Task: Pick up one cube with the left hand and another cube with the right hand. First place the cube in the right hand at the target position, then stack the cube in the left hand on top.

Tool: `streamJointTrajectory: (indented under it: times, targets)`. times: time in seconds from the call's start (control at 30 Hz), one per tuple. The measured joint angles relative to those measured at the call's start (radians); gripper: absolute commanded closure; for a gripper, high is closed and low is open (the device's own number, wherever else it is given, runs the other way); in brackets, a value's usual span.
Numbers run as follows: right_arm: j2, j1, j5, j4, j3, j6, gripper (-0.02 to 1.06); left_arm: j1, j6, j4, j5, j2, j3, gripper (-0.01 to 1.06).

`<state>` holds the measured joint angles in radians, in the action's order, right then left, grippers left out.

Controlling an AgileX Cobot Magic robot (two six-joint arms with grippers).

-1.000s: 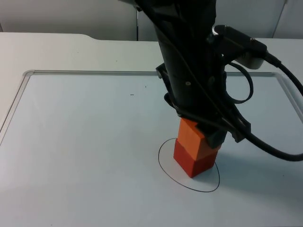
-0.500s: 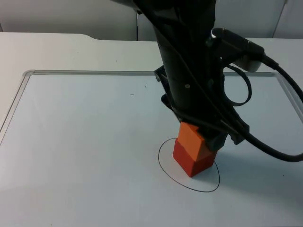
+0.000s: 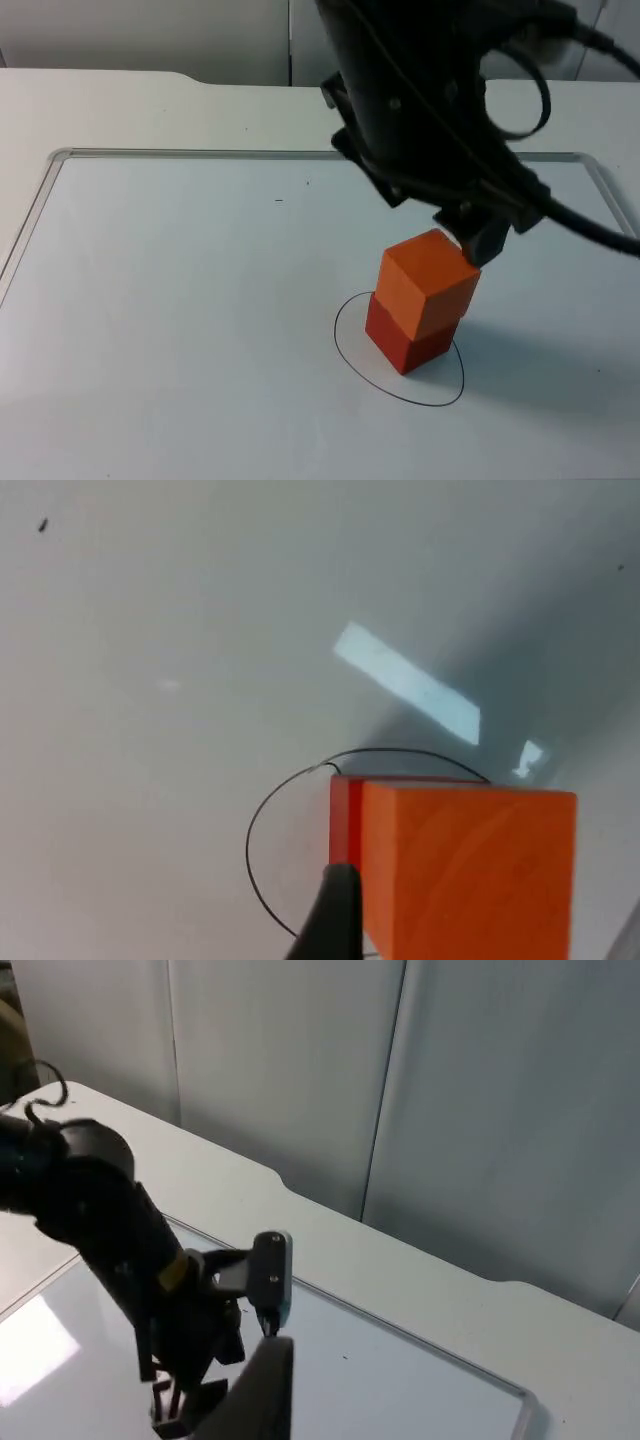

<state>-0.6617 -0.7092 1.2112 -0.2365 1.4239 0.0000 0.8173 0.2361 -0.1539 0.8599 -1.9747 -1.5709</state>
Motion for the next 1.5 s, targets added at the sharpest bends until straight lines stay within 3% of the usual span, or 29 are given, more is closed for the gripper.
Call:
streamJointTrajectory:
  times: [0.33, 0.53, 0.7, 0.73, 0.87, 0.9, 1.03, 1.3, 1.5]
  targets:
    - [0.029, 0.0, -0.041, 0.002, -0.042, 0.0, 0.0, 0.0, -0.002, 0.0, 0.142, 0.37, 0.0, 0.29]
    - [0.162, 0.0, -0.146, 0.002, -0.232, 0.0, 0.0, 0.0, -0.004, 0.002, 0.2, 0.6, 0.028, 0.29]
    - [0.326, 0.0, -0.198, 0.018, -0.484, 0.037, 0.0, 0.0, -0.004, -0.002, 0.133, 0.85, 0.257, 0.29]
    - [0.326, 0.0, -0.198, 0.018, -0.484, 0.037, 0.0, 0.0, -0.004, -0.002, 0.133, 0.85, 0.257, 0.29]
    - [0.467, 0.0, -0.207, 0.056, -0.638, 0.048, 0.0, 0.0, -0.004, -0.002, 0.082, 1.06, 0.524, 0.29]
    - [0.467, 0.0, -0.207, 0.056, -0.638, 0.048, 0.0, 0.0, -0.004, -0.002, 0.082, 1.06, 0.524, 0.29]
    - [0.619, 0.0, -0.181, 0.079, -0.732, 0.05, 0.0, 0.0, -0.066, -0.008, 0.072, 1.297, 0.774, 0.29]
    - [0.658, 0.0, -0.107, 0.083, -0.806, 0.094, 0.0, 0.0, -0.166, -0.007, 0.072, 1.616, 0.979, 0.29]
    - [0.658, -0.005, -0.067, 0.084, -0.847, 0.098, 0.0, 0.0, -0.219, 0.016, 0.095, 1.773, 1.023, 0.29]
